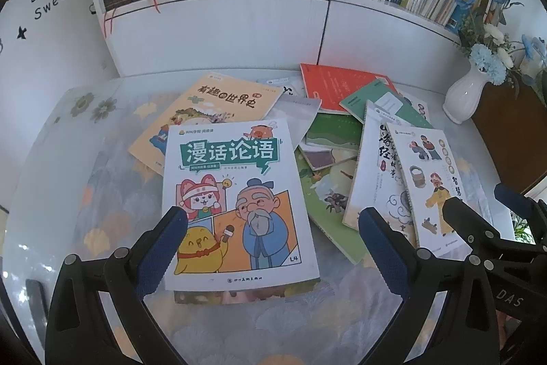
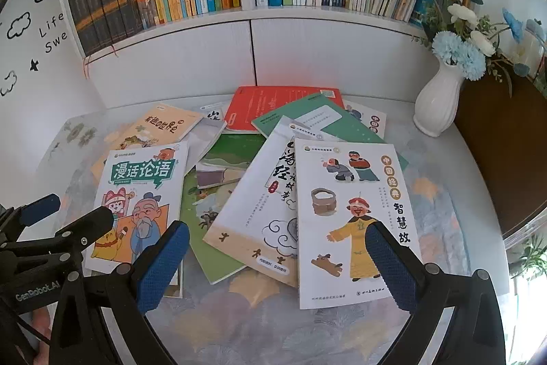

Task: Organize books

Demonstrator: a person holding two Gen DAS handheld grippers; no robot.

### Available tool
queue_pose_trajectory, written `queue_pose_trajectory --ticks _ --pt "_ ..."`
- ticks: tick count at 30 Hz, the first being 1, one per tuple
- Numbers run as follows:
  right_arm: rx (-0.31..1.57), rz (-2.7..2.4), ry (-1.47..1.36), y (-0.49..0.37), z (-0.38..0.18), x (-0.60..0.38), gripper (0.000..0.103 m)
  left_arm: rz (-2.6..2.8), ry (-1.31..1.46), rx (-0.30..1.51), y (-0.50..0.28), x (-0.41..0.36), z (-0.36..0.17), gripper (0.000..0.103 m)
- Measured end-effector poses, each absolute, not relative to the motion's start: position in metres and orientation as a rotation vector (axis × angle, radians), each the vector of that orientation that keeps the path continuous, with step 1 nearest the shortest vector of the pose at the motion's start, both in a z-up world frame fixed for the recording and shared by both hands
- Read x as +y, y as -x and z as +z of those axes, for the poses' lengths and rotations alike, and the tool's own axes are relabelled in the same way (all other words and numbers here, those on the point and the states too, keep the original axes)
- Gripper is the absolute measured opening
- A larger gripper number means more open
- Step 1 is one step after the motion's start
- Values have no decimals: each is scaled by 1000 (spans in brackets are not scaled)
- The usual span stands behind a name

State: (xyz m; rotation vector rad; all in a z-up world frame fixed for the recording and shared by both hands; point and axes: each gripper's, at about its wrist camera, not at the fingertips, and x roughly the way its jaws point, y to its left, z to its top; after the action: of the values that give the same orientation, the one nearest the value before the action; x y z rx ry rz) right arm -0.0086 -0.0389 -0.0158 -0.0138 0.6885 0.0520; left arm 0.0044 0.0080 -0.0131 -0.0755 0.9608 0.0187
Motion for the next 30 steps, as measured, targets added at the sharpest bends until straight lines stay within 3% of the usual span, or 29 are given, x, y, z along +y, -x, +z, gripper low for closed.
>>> queue_pose_trajectory --ticks 8,30 --pt "633 23 74 10 -16 -33 102 25 74 980 -8 11 -16 100" --pt "709 38 128 7 -22 -23 102 47 64 991 -12 11 -17 101"
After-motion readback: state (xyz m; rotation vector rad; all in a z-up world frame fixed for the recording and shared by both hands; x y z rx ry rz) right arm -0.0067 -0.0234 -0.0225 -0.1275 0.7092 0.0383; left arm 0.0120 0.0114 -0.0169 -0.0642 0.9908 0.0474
